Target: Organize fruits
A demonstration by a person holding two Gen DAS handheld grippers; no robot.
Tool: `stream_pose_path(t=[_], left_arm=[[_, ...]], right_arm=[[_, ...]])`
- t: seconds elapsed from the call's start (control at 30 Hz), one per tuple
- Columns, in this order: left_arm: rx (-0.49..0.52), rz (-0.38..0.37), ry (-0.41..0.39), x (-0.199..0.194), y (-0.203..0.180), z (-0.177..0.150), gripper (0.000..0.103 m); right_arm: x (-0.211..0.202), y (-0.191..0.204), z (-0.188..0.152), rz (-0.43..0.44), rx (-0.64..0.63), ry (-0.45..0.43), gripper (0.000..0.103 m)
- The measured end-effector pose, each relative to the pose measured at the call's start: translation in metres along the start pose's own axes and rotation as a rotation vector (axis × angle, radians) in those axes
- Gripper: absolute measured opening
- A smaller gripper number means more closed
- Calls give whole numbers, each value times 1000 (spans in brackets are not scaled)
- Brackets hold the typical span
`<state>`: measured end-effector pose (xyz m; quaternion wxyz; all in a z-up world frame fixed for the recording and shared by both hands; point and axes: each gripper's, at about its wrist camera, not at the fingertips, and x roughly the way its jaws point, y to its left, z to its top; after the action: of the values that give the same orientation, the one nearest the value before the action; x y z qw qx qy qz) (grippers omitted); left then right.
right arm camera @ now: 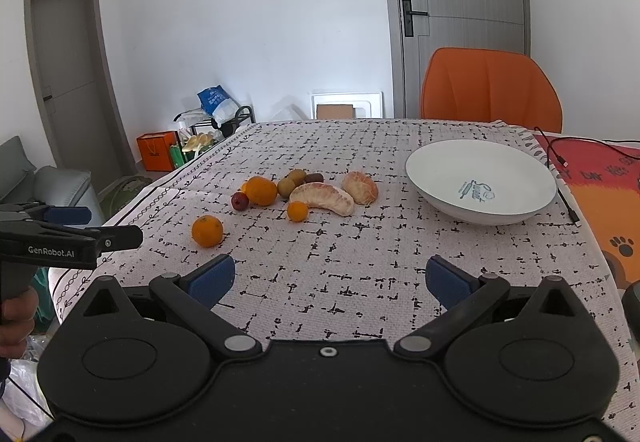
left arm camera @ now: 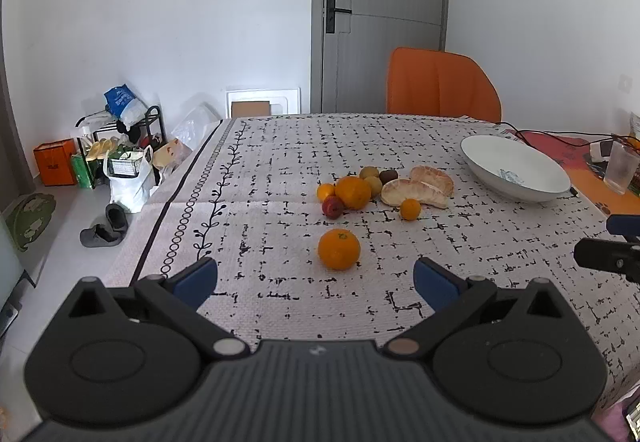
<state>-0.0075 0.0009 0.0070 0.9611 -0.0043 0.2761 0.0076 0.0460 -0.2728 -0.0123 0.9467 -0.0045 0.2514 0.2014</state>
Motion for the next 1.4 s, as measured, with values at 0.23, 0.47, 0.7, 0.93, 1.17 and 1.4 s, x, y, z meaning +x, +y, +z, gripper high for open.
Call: stream_pose_path(t=[0.23,0.47,0.7,0.93,1.17,1.4], left_arm=[[0,7,8,6,0,0,103],[-10,19,3,20,0,0,103],[-4,1,11,37,2,1,103],[-28,-11,5,51,4,1,101],[-29,-18,5,68,2,3,95],[-42,-26,12,85,1,6,83]], right_arm=[[4,-3,-1,10,1,1,103],[21,-9,-3,10,11,23,103],[35,-22,-1,39,57,20,103],[50,-32,0,59,81,30,103],[66,-35,2,71,87,43,103],[84,-29,7,76,54,50,102]])
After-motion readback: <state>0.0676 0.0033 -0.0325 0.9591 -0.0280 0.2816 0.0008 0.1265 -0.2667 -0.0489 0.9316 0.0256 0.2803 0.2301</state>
